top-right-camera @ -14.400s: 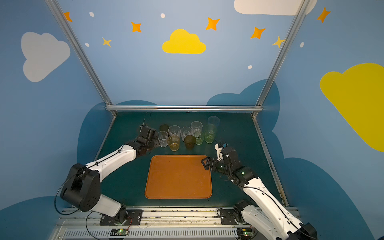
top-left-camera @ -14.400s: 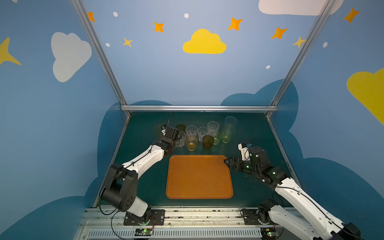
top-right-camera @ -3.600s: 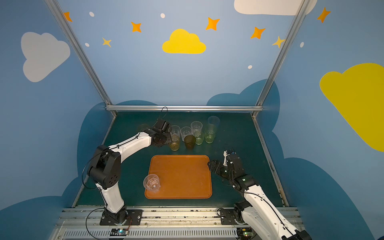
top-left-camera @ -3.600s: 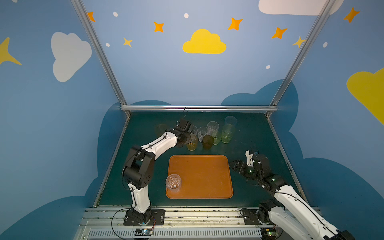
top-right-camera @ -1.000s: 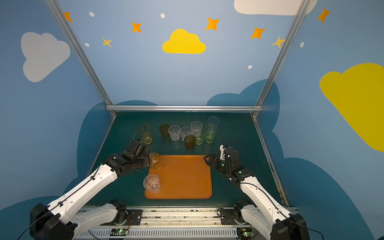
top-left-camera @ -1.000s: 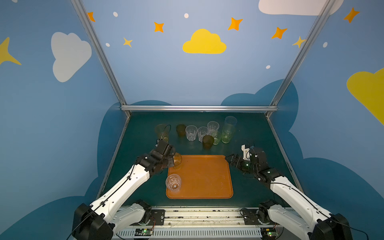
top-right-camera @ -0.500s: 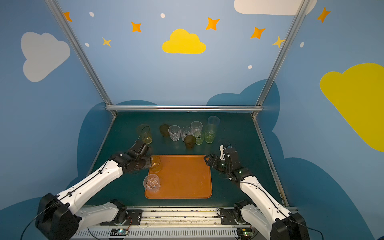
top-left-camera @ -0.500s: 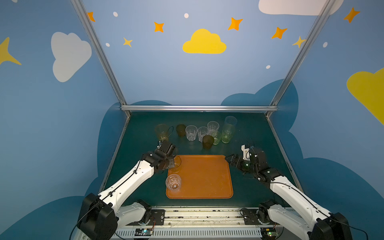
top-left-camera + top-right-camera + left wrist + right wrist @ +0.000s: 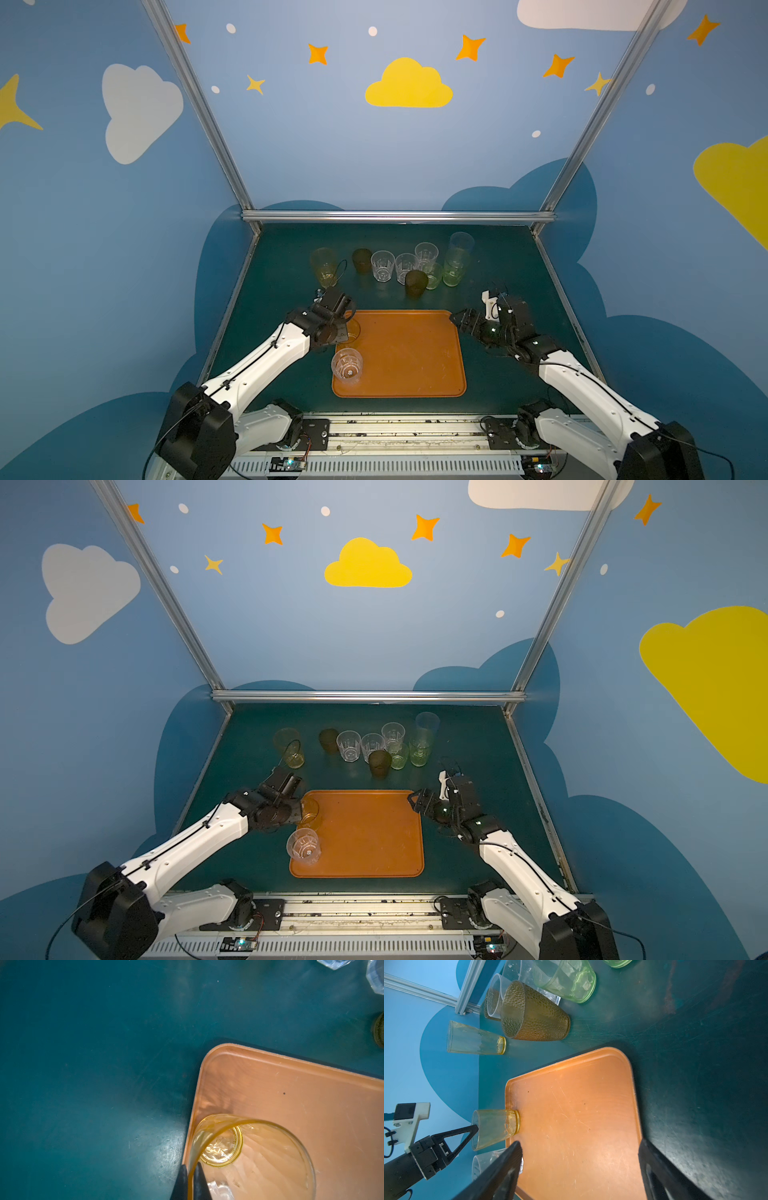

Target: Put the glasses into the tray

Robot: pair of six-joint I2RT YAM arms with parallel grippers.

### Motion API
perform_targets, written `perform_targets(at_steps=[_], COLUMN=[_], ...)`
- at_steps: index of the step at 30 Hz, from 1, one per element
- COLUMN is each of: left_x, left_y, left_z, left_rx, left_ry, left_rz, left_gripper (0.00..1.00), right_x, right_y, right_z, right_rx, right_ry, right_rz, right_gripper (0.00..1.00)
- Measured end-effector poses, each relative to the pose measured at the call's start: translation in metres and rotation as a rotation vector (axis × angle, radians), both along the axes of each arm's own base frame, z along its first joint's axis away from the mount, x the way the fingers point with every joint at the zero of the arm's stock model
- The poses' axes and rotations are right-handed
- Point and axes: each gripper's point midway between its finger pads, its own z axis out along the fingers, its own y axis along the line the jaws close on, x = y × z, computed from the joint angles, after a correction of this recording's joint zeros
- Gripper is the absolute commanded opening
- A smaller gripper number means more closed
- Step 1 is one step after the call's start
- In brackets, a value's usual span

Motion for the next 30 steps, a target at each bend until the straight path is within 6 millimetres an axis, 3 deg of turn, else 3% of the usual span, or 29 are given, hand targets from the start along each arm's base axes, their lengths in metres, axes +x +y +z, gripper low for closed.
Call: perform_targets(at_steps=[3,12,14,19,25,30], left_x=[0.001,0.005,0.006,0.012,0.023,0.029], left_y=[-0.002,-0.003,-0.001,-0.001,-0.018,-0.029], left_z=[0.0,0.006,0.011,0.031,0.058,0.064], left_rx=[-0.01,-0.024,-0.025,-0.059,-0.195,-0.25], left_ry=[-0.005,-0.034,-0.056,-0.147,-0.278,-0.301], left_rz=[0.004,0.007,0.011,0.023,0.009,-0.005], left_gripper=[0.33,0.58,0.77,1.0,1.0,1.0], right_x=[0.0,0.002,0.001,0.004,0.011,0.01], right_y=[0.0,0.001,0.001,0.002,0.009,0.01], right_z=[-0.001,-0.002,-0.004,0.0,0.012,0.013], right_rx=[-0.002,-0.004,-0.006,-0.009,0.013,0.016], right_ry=[0.005,0.021,0.027,0.036,0.036,0.053], right_rz=[0.0,-0.001,0.0,0.001,0.011,0.01], right_gripper=[0.87,0.87,0.87,0.86,0.86,0.86])
